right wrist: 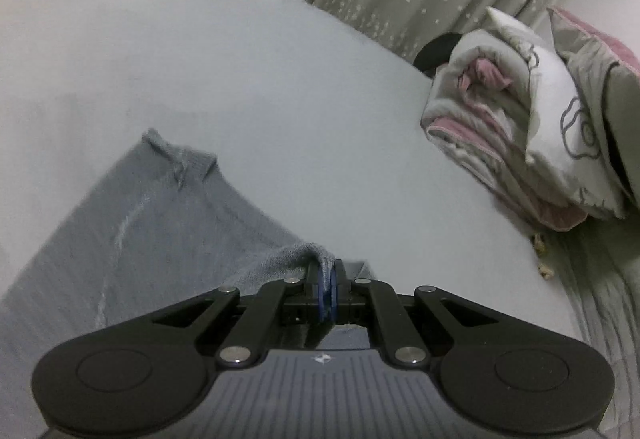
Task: Fold clothes
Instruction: 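Fold one side of the sweater lengthwise over its center with the right gripper, release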
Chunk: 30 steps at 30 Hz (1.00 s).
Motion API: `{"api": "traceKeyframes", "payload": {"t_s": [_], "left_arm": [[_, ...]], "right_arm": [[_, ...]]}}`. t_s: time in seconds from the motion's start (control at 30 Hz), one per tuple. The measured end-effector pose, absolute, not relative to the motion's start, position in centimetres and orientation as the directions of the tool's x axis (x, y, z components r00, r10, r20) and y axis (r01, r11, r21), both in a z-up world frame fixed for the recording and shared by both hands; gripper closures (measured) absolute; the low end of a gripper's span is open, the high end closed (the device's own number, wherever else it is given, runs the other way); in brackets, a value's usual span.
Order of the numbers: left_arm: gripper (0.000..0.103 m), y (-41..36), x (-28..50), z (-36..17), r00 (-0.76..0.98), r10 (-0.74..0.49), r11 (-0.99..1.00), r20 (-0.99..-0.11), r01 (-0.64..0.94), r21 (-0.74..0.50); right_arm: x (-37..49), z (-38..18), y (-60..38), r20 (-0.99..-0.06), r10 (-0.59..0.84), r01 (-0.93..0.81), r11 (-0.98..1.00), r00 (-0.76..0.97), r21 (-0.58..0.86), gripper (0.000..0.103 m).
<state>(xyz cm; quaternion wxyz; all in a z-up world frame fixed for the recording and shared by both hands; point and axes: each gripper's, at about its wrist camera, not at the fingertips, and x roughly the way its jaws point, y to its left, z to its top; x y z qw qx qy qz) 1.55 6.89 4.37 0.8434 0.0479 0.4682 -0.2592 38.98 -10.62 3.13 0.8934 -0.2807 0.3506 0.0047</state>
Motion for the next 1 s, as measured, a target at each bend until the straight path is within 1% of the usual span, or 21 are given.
{"api": "traceKeyframes", "payload": {"t_s": [0.07,0.17,0.3,0.33,0.37,0.43,0.53,0.6,0.67,0.83,0.9,0.97,1.0], "left_arm": [[0.065,7.6,1.9,4.5,0.402,-0.425,0.852,-0.811,0.479,-0.209],[0.058,9.6,2.6,5.0,0.324,-0.509,0.824,-0.797,0.450,-0.344],[0.050,13.5,3.9,5.7,0.196,-0.653,0.735,-0.731,0.398,-0.550],[0.045,14.7,4.3,6.1,0.197,-0.675,0.719,-0.711,0.390,-0.575],[0.041,15.9,4.6,6.5,0.221,-0.681,0.718,-0.698,0.386,-0.579],[0.040,18.0,5.2,7.0,0.299,-0.647,0.756,-0.701,0.367,-0.542],[0.040,20.5,6.5,6.1,0.360,-0.563,0.826,-0.744,0.273,-0.493],[0.040,21.4,7.3,5.3,0.366,-0.529,0.849,-0.766,0.217,-0.482],[0.040,21.8,7.8,4.7,0.368,-0.502,0.865,-0.783,0.181,-0.469],[0.040,20.0,6.9,5.6,0.376,-0.490,0.872,-0.787,0.228,-0.434],[0.040,19.6,6.7,5.8,0.377,-0.485,0.874,-0.789,0.223,-0.431],[0.040,19.4,6.5,6.0,0.378,-0.485,0.874,-0.789,0.219,-0.433],[0.040,19.2,6.4,6.2,0.381,-0.484,0.875,-0.788,0.219,-0.432]], "right_arm": [[39.3,2.3,-10.6,-0.625,-0.225,-0.195,0.826,0.747,-0.529,0.097],[39.5,2.0,-11.1,-0.593,-0.283,-0.162,0.795,0.754,-0.585,0.095],[39.9,2.7,-12.2,-0.611,-0.262,-0.155,0.825,0.747,-0.543,0.092],[39.9,3.0,-12.1,-0.619,-0.235,-0.161,0.842,0.750,-0.515,0.091],[39.7,3.3,-12.0,-0.626,-0.197,-0.173,0.861,0.755,-0.479,0.089],[39.5,3.8,-11.1,-0.652,-0.084,-0.234,0.892,0.753,-0.386,0.088],[39.9,4.1,-8.6,-0.663,0.050,-0.324,0.898,0.747,-0.297,0.088],[40.4,4.0,-6.7,-0.660,0.109,-0.365,0.893,0.744,-0.265,0.088],[41.2,3.4,-4.9,-0.669,0.119,-0.386,0.883,0.734,-0.266,0.088],[42.9,1.5,-2.8,-0.696,0.085,-0.392,0.871,0.713,-0.295,0.088],[43.1,0.9,-2.7,-0.705,0.077,-0.390,0.872,0.705,-0.296,0.088],[42.8,1.0,-2.4,-0.693,0.083,-0.407,0.857,0.716,-0.317,0.099],[42.6,1.2,-2.3,-0.681,0.084,-0.413,0.846,0.728,-0.337,0.100]]}}
